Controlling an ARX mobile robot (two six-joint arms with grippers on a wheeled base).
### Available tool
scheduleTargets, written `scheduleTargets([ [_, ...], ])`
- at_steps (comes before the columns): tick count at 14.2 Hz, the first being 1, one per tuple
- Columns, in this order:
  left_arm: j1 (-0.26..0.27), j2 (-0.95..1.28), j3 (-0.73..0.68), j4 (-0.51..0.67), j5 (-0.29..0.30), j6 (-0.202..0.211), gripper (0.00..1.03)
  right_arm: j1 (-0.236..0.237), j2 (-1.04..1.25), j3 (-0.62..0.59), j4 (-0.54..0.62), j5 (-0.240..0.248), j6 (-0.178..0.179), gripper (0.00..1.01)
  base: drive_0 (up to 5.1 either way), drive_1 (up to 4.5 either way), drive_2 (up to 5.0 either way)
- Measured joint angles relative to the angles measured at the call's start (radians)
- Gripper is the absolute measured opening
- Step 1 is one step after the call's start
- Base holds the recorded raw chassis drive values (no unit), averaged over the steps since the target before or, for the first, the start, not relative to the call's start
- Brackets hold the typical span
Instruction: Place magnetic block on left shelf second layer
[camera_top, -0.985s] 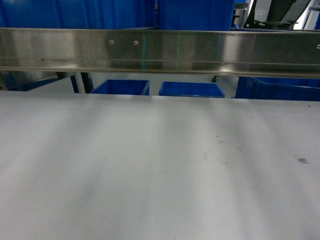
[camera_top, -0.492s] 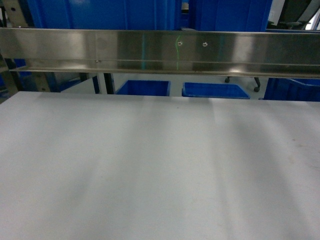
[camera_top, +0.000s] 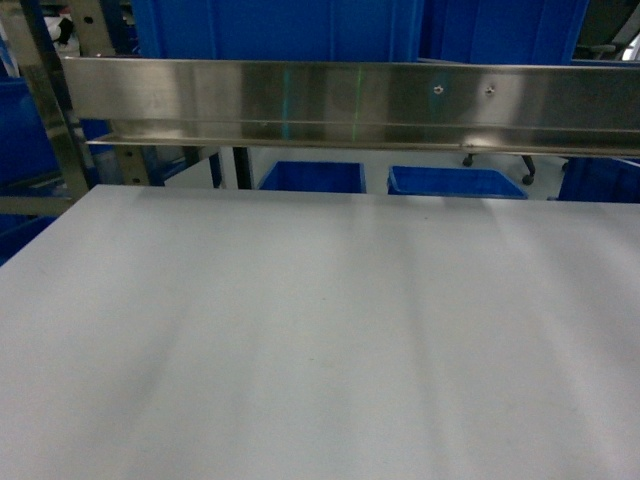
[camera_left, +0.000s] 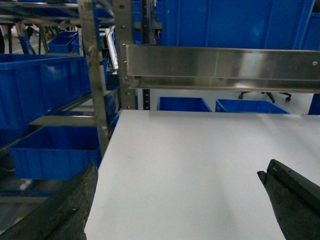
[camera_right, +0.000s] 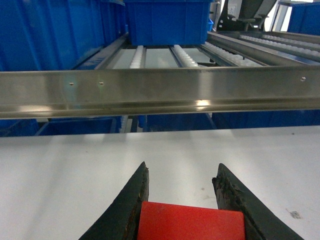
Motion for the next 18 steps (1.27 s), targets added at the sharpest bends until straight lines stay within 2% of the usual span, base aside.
scheduleTargets([
  [18,0.000,0.000,0.000,0.000,0.002,0.000,0.98,0.006,0.000,0.000,0.001,-0.001,0.000,0.34,-5.0,2.44,2.4],
])
